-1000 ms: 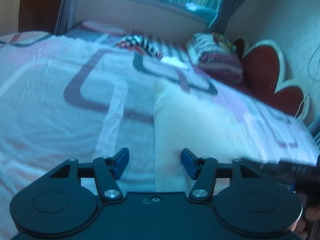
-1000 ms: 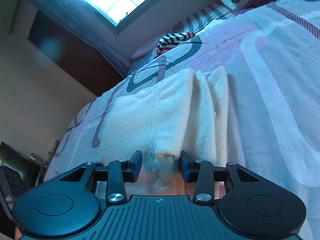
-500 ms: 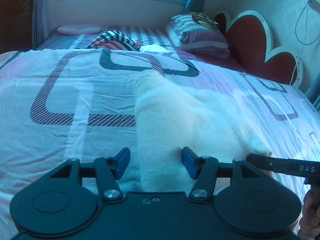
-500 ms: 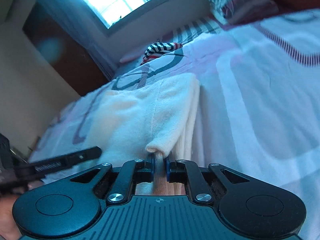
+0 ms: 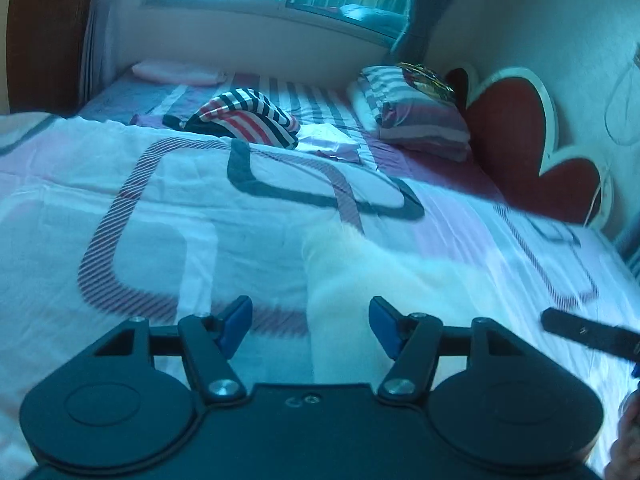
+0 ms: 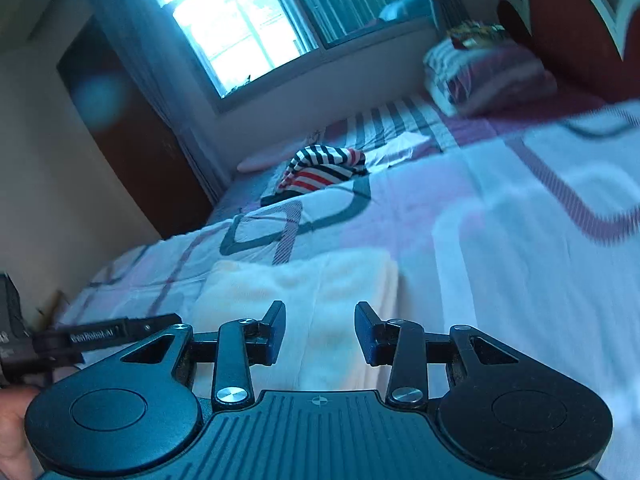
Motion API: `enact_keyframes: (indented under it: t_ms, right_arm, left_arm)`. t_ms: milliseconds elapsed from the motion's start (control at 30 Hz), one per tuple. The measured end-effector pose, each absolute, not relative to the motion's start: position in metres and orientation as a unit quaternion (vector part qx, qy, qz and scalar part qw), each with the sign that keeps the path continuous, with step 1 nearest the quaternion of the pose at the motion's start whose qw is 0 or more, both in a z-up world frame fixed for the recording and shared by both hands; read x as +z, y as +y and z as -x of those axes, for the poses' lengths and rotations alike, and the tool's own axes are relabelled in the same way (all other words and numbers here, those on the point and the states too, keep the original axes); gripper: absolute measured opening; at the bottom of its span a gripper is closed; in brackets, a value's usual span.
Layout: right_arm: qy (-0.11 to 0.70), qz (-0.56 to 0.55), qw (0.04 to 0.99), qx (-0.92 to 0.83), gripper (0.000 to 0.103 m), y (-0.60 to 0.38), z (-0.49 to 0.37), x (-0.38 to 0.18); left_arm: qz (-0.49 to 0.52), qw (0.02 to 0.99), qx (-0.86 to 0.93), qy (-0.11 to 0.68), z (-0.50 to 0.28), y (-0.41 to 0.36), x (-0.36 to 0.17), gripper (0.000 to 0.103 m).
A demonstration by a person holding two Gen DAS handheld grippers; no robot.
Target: Fold small clothes
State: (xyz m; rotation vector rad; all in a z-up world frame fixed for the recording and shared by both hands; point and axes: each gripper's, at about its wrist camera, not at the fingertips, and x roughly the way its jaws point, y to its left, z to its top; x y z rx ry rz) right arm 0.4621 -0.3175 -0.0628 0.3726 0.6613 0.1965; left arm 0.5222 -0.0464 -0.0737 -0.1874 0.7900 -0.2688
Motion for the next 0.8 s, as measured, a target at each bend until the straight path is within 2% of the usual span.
enact_keyframes:
  t_ms: [67, 133, 200, 267, 333, 467, 533, 567, 633, 700, 800]
  right_arm:
    - [0.352, -0.130, 0.921, 0.101, 0.039, -0.299, -0.488, -0.077]
    - [0.397, -0.064, 0.912, 0.083, 0.034, -0.288, -0.501, -0.106]
    - [0.388, -0.071, 0.915, 0.084, 0.034, -0.293, -0.500, -0.112]
    - [0.393, -0.059, 0.914, 0.075, 0.035, -0.290, -0.496, -0.107]
    - [0.375, -0.044, 0.923, 0.074, 0.035, -0.285, -0.482, -0.093]
    - [0.366, -0.024, 0.924, 0.106, 0.034, -0.274, -0.448, -0.086]
    - [0.391, 0.020, 0.916, 0.088, 0.034, -0.263, -0.445, -0.107]
    - [0.383, 0.010, 0.919, 0.087, 0.035, -0.266, -0.443, -0.109]
    - [0.396, -0.018, 0.915, 0.074, 0.035, -0.271, -0.449, -0.107]
    - [0.385, -0.014, 0.921, 0.066, 0.035, -0.269, -0.442, -0.095]
    - [0.379, -0.002, 0.922, 0.080, 0.035, -0.262, -0.419, -0.085]
  left_arm:
    - [0.085, 0.900, -0.129, 0.409, -0.541, -0.052, -0.085, 0.062]
    - [0.075, 0.890, -0.121, 0.433, -0.553, -0.055, -0.101, 0.068]
    - [0.104, 0.884, -0.118, 0.440, -0.556, -0.048, -0.107, 0.070]
    - [0.093, 0.886, -0.119, 0.438, -0.552, -0.047, -0.102, 0.068]
    - [0.073, 0.895, -0.129, 0.420, -0.535, -0.048, -0.088, 0.058]
    - [0.049, 0.898, -0.150, 0.411, -0.497, -0.054, -0.088, 0.059]
    - [0.044, 0.901, -0.143, 0.408, -0.492, -0.057, -0.096, 0.066]
    - [0.054, 0.900, -0.138, 0.410, -0.492, -0.056, -0.097, 0.066]
    - [0.054, 0.900, -0.133, 0.412, -0.492, -0.058, -0.092, 0.064]
    - [0.036, 0.902, -0.141, 0.406, -0.480, -0.062, -0.082, 0.057]
    - [0.003, 0.904, -0.151, 0.399, -0.451, -0.066, -0.079, 0.058]
